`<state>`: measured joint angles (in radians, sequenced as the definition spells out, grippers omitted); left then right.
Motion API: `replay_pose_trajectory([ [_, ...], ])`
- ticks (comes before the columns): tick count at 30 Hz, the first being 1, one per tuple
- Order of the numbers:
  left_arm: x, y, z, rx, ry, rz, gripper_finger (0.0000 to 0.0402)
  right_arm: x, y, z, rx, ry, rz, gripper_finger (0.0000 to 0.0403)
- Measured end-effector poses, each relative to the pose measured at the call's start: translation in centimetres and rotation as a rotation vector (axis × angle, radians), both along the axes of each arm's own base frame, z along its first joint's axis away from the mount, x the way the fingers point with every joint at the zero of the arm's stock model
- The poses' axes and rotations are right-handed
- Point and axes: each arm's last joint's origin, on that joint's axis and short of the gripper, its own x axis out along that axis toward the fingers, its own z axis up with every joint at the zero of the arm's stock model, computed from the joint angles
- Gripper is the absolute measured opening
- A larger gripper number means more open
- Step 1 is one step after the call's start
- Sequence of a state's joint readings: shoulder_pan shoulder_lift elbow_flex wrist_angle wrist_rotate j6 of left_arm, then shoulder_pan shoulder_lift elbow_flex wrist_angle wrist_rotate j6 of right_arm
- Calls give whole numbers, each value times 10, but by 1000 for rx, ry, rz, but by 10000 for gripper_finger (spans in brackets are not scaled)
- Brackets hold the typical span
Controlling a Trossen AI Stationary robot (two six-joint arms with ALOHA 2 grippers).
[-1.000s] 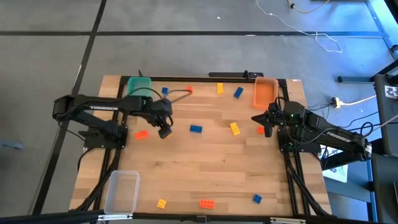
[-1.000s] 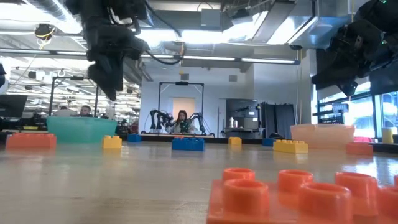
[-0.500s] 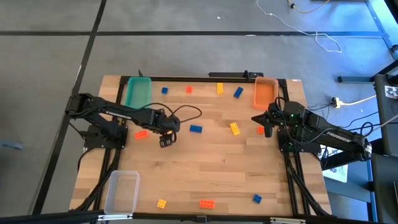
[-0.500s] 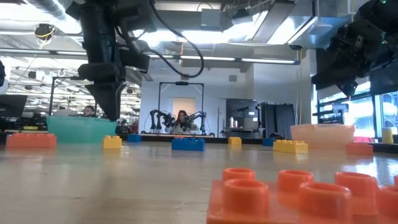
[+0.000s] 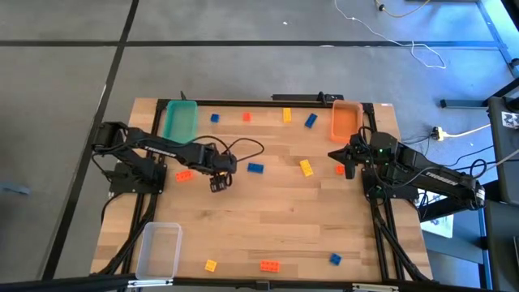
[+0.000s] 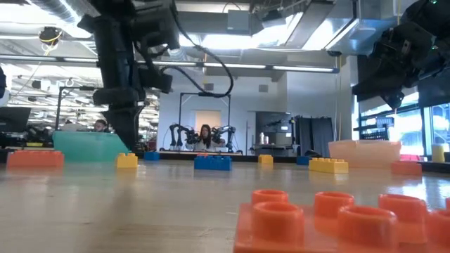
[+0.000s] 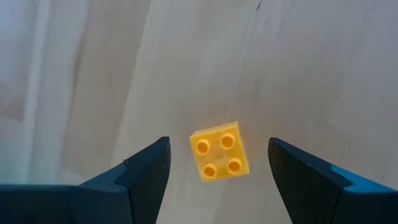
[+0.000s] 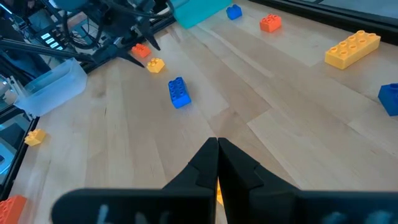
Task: Sort & place blocks by color
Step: Put the yellow game piece into the green bin
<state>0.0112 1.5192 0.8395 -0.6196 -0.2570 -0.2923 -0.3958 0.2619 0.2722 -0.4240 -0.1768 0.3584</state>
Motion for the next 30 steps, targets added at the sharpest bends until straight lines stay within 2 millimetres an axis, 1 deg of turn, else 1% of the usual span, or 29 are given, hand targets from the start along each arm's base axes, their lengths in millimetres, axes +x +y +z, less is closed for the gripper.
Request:
replay_pose_trajectory([
  [3,-6,3,-10,-50,10,22,259,0,0,0,0,0,0,12],
  [7,-11,7,-21,-52,-9,38,259,0,0,0,0,0,0,12],
  [12,-14,11,-30,-98,-46,0,259,0,0,0,0,0,0,12],
  [16,-18,15,-34,-106,-50,9,256,0,0,0,0,0,0,12],
  [18,-19,16,-35,-118,-46,9,245,0,0,0,0,0,0,12],
  [20,-19,17,-35,-114,-40,-14,225,0,0,0,0,0,0,12],
  [22,-19,17,-36,-111,-37,-20,197,0,0,0,0,0,0,12],
  [26,-19,17,-36,-110,-36,-16,129,0,0,0,0,0,0,12],
  [30,-19,17,-36,-119,-39,-9,129,0,0,0,0,0,0,12],
])
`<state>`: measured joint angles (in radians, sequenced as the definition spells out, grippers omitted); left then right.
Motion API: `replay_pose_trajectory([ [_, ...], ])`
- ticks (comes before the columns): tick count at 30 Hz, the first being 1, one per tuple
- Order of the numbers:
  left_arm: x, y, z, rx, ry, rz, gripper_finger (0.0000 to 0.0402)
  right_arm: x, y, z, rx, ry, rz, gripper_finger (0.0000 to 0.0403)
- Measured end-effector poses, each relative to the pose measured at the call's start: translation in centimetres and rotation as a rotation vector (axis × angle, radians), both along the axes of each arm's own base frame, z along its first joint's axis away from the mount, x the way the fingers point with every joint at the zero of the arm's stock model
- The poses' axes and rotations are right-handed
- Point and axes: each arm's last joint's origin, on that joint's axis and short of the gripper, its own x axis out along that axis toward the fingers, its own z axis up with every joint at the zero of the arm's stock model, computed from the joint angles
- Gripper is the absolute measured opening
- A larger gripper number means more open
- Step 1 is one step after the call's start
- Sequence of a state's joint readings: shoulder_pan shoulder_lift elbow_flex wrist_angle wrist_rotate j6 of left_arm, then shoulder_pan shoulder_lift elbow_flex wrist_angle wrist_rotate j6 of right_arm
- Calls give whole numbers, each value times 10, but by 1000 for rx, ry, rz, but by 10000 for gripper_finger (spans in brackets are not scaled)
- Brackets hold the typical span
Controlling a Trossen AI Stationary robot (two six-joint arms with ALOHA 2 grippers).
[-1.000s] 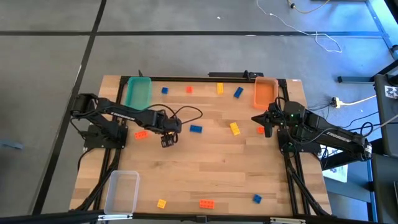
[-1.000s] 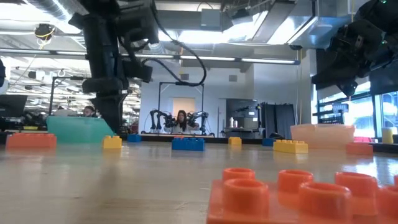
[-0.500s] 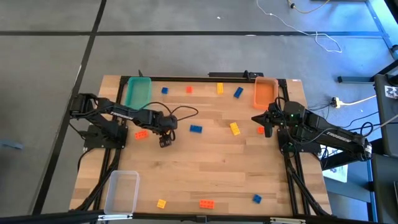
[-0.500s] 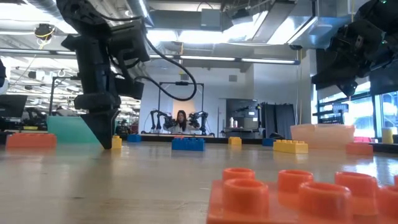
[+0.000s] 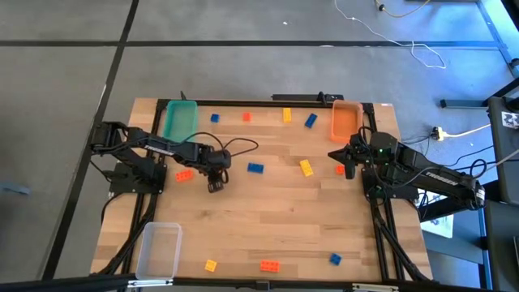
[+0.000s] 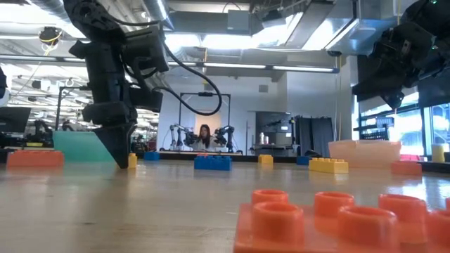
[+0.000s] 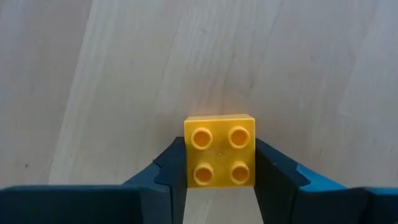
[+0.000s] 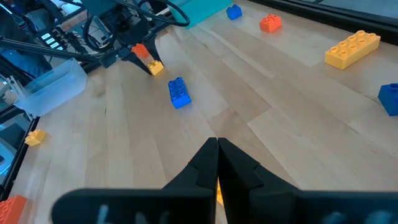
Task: Sort & place blocks by color
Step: Put the yellow game piece into the green bin
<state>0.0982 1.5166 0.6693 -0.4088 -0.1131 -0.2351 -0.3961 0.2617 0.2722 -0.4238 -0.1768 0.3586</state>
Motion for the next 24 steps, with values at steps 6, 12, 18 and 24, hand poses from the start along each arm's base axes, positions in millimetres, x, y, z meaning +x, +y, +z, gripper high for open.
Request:
replay_pose_trajectory([
  [6,7,4,13,-23,-26,51,129,0,0,0,0,0,0,12],
  [12,25,16,65,-15,-143,92,129,0,0,0,0,0,0,12],
  [18,34,43,122,-6,-164,180,129,0,0,0,-1,0,0,12],
  [24,25,77,167,34,-179,340,129,0,0,0,-1,-2,0,12],
])
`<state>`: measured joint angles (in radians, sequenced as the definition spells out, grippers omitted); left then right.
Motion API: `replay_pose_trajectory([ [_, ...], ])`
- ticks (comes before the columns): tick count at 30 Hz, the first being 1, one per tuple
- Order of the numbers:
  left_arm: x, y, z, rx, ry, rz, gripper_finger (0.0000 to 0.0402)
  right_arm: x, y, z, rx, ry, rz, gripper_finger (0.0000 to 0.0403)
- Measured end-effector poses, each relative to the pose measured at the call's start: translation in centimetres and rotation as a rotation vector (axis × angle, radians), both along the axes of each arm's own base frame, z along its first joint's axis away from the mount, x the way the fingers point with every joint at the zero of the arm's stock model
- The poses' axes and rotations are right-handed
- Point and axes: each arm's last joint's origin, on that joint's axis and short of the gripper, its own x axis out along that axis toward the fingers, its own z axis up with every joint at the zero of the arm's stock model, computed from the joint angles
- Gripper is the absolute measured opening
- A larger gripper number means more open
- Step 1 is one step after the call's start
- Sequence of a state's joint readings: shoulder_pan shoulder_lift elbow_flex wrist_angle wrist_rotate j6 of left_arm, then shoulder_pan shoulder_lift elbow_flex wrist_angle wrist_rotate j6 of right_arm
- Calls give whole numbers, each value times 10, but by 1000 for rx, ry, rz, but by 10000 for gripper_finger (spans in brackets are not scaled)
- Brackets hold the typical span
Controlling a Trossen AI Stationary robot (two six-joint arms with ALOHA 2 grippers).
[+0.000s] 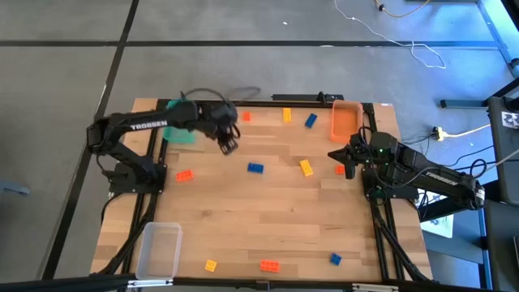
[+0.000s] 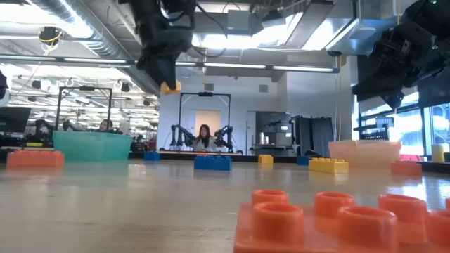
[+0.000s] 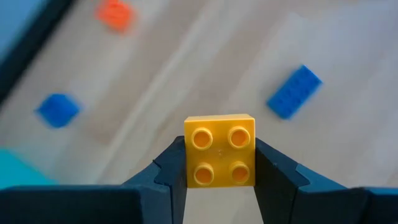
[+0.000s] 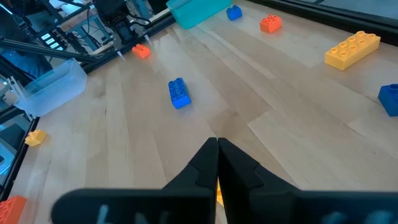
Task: Sort & place blocks by color
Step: Put the yellow game piece into the green bin
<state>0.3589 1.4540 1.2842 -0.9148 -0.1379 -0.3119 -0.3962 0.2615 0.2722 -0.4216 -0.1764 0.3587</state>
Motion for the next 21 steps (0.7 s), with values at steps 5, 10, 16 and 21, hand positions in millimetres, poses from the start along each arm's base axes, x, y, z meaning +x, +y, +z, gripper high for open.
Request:
replay_pose_trajectory([
  [5,-22,34,13,11,37,232,129,0,0,1,-9,-11,2,12],
  [10,-49,65,2,-59,68,432,129,2,-1,4,-22,-42,1,12],
  [16,-75,88,-27,-114,96,601,129,5,-2,18,-117,-175,13,12],
  [21,-96,96,-55,-164,143,724,129,7,-3,31,-230,-284,25,12],
])
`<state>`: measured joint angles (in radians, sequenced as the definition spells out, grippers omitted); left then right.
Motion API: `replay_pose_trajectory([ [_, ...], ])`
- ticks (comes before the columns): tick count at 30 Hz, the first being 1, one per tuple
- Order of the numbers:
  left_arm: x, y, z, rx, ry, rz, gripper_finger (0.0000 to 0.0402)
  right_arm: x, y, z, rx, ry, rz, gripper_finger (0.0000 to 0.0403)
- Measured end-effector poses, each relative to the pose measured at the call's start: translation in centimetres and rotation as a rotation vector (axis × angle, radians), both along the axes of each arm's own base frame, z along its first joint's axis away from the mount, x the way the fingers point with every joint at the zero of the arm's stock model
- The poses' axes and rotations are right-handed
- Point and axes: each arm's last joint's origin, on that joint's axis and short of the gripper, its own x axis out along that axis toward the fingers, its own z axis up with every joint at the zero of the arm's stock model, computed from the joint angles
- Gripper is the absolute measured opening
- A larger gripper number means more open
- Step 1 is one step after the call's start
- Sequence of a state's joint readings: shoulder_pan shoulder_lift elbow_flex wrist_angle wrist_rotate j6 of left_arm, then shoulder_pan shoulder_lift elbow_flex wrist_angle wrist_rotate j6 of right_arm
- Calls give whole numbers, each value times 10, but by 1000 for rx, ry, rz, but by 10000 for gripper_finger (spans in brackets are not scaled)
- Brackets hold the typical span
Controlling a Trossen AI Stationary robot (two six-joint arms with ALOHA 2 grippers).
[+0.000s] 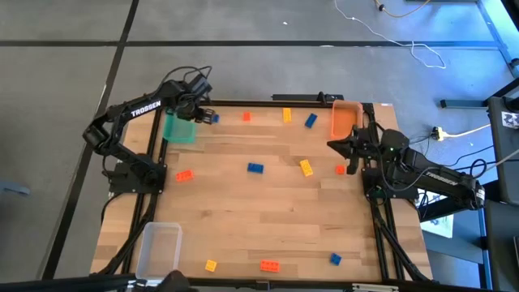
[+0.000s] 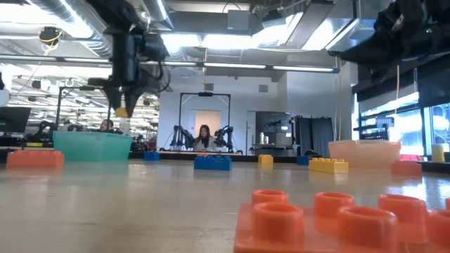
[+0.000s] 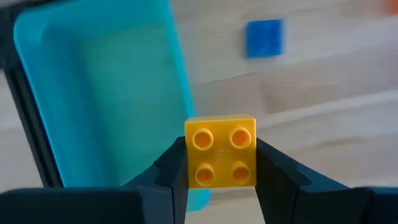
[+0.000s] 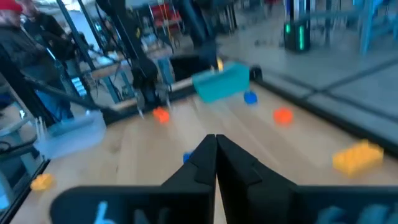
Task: Sort & place blocks by color
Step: Put the yellow game piece into the green bin
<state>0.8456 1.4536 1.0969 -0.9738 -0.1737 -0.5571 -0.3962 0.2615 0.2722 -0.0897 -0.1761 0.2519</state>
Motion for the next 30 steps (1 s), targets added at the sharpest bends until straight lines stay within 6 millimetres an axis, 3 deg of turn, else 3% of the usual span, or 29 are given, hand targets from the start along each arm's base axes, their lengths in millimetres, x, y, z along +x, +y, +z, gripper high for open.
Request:
replay_pose_trajectory([
  [7,-19,3,-35,-32,7,97,129,0,0,7,-51,-57,1,12],
  [15,-32,8,-48,-2,26,155,129,0,0,7,-53,-61,1,12],
  [30,-26,21,-25,78,7,93,129,0,0,7,-48,-61,1,12],
])
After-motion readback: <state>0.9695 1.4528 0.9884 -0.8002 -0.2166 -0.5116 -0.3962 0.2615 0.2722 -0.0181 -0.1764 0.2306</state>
